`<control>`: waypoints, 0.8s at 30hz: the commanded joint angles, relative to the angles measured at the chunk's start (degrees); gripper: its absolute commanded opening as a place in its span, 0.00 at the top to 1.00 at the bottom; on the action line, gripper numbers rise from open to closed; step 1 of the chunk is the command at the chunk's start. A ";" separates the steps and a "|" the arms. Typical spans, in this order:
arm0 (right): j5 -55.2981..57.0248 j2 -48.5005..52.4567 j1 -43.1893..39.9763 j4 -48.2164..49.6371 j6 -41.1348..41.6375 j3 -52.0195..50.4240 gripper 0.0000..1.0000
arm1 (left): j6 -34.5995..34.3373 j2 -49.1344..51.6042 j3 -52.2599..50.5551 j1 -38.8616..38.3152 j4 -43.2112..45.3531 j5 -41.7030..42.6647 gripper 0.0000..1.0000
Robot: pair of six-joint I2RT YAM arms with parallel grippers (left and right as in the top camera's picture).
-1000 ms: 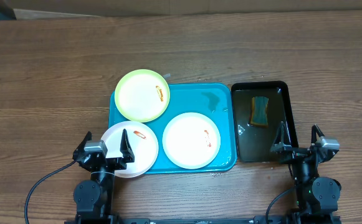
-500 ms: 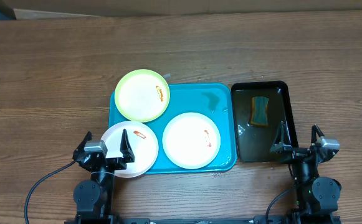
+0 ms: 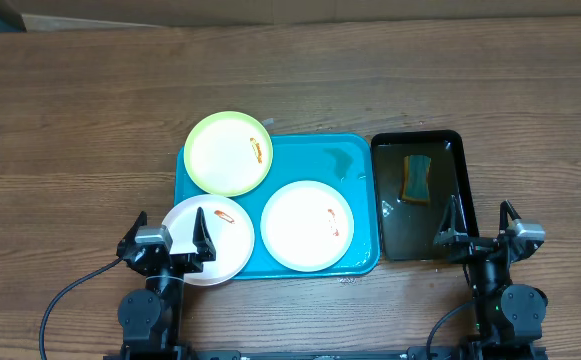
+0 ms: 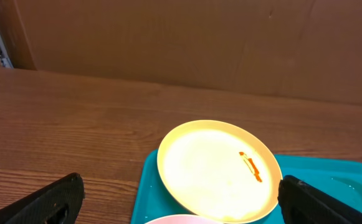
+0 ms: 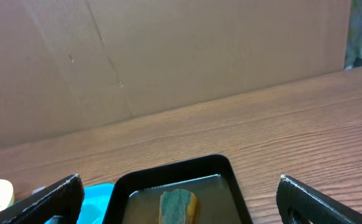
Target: Clean dirty plates on tray and stack at the side
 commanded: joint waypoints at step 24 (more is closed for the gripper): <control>1.20 13.31 0.24 -13.27 7.58 25.29 0.00 | 0.87 -0.39 -0.20 -0.35 0.07 0.09 0.00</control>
